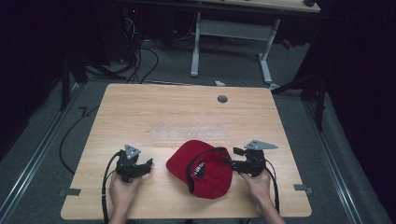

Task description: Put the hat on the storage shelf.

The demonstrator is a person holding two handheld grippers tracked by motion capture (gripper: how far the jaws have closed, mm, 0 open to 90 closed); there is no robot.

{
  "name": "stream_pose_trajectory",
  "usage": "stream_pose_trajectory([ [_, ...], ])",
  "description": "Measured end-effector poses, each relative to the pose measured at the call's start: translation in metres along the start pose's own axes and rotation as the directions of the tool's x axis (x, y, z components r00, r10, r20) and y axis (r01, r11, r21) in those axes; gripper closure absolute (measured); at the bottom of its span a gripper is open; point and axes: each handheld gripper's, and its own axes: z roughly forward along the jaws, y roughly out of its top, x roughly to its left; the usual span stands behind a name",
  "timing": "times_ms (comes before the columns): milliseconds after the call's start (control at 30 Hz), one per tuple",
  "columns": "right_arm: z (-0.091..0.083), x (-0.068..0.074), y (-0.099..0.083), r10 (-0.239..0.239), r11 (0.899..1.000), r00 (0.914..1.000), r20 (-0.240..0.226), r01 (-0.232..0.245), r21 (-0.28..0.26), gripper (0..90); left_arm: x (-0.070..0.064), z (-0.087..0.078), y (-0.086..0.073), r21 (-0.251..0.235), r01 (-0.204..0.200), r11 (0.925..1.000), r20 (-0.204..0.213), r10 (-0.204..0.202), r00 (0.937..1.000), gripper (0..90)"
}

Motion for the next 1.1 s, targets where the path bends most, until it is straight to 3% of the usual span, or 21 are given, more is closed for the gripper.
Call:
stream_pose_trajectory([
  [300, 0.023, 0.003, 0.012, -0.006, 1.000, 0.9984, -0.056, 0.007, 0.021, 36.1, 0.000, 0.000, 0.000, 0.001, 0.000, 1.0000, 0.000, 0.000, 1.0000, 29.0],
  [433, 0.033, 0.003, 0.012, 0.001, 0.998, 0.9981, -0.061, 0.003, 0.060, 38.1, 0.000, 0.000, 0.000, 0.001, 0.000, 1.0000, 0.001, 0.000, 1.0000, 29.0],
  [700, 0.049, 0.003, 0.015, 0.005, 0.996, 0.9963, -0.086, 0.003, 0.088, 44.7, 0.000, 0.000, 0.000, 0.001, 0.000, 1.0000, 0.001, 0.000, 1.0000, 28.9],
  [900, 0.057, 0.002, 0.013, 0.002, 0.996, 0.9956, -0.094, 0.007, 0.093, 57.7, 0.000, 0.000, 0.000, 0.002, -0.001, 1.0000, 0.002, 0.001, 1.0000, 28.8],
  [1100, 0.053, -0.001, 0.011, -0.004, 0.998, 0.9886, -0.151, 0.013, 0.061, 73.4, 0.000, 0.000, 0.000, 0.001, -0.001, 1.0000, 0.001, 0.001, 1.0000, 28.7],
])
